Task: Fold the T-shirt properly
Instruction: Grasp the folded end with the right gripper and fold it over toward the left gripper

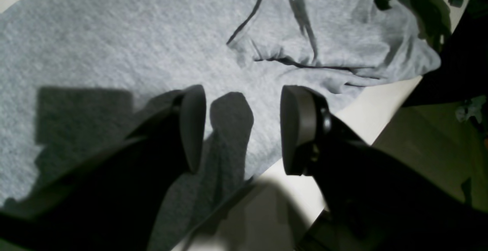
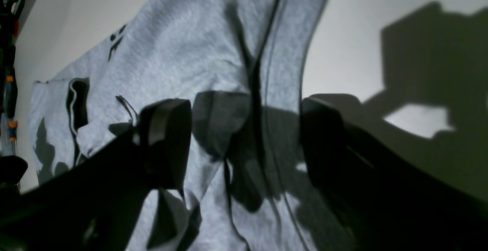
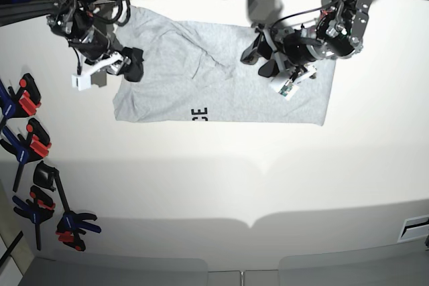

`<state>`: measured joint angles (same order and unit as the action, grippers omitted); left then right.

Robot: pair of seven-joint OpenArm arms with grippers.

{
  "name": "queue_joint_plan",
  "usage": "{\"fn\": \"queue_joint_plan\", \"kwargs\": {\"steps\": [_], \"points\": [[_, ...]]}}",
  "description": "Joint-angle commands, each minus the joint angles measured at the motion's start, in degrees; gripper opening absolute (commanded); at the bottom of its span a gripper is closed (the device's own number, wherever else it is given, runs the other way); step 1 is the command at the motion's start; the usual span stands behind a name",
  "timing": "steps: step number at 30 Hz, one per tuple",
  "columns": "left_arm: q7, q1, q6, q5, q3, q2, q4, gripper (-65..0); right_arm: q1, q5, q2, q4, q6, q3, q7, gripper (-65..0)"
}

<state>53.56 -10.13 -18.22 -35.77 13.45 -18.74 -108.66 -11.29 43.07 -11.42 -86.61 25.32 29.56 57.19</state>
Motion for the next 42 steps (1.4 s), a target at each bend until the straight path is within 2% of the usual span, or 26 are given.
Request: {"fn": "queue_joint_plan", "kwargs": {"steps": [1,5,8,12,14,17,18,22,32,38,42], "points": [[-1.4,0.5,-0.3,-0.7,-0.2,-0.2,-1.0,-35.5,0.6,-0.4,-0.4,-0.5,-0.2,0.0,0.8,-23.1],[-1.4,0.5,-0.4,-0.7,-0.2,-0.2,-1.0,-35.5,1.8,-0.8,0.5,-0.5,-0.2,0.0,2.2,-23.2],[-1.3,0.5,-0.4,-0.7,-0.2,-0.2,-1.0,-35.5,2.3,-0.9,2.6,-0.5,-0.1,0.0,2.6,-26.7],[-1.3,0.4,-0.4,0.7,-0.2,-0.2,-1.0,-35.5,2.3,-1.1,4.3,-0.5,3.1,0.0,3.3,-38.3],[-1.3,0.5,-0.4,2.7,-0.2,-0.2,-1.0,-35.5,2.3,-1.1,4.2,-0.5,3.2,0.0,3.7,-45.3],[-1.3,0.5,-0.4,5.2,-0.2,-0.2,-1.0,-35.5,2.7,-1.2,3.8,-0.5,3.2,0.0,3.8,-62.7],[-1.4,0.5,-0.3,5.6,-0.2,-0.2,-1.0,-35.5,3.0,-1.6,3.8,-0.5,3.3,0.0,4.0,-65.0],[-1.4,0.4,-0.3,5.7,-0.2,-0.2,-1.0,-35.5,5.4,-7.3,3.8,-0.5,5.4,0.1,4.7,-65.0],[-1.3,0.4,-0.3,5.8,-0.2,-0.2,-1.0,-35.5,15.4,-19.4,3.7,-0.5,5.3,0.1,4.7,-65.0],[-2.0,-3.4,-0.3,6.0,-0.2,-0.2,-1.0,-35.5,19.4,-20.0,-0.6,-0.5,3.3,0.0,4.9,-65.0],[-9.2,-7.0,-0.2,10.7,-0.2,-0.2,-1.0,-35.5,20.9,-19.4,-2.8,-0.5,3.1,0.0,5.9,-65.0]]}}
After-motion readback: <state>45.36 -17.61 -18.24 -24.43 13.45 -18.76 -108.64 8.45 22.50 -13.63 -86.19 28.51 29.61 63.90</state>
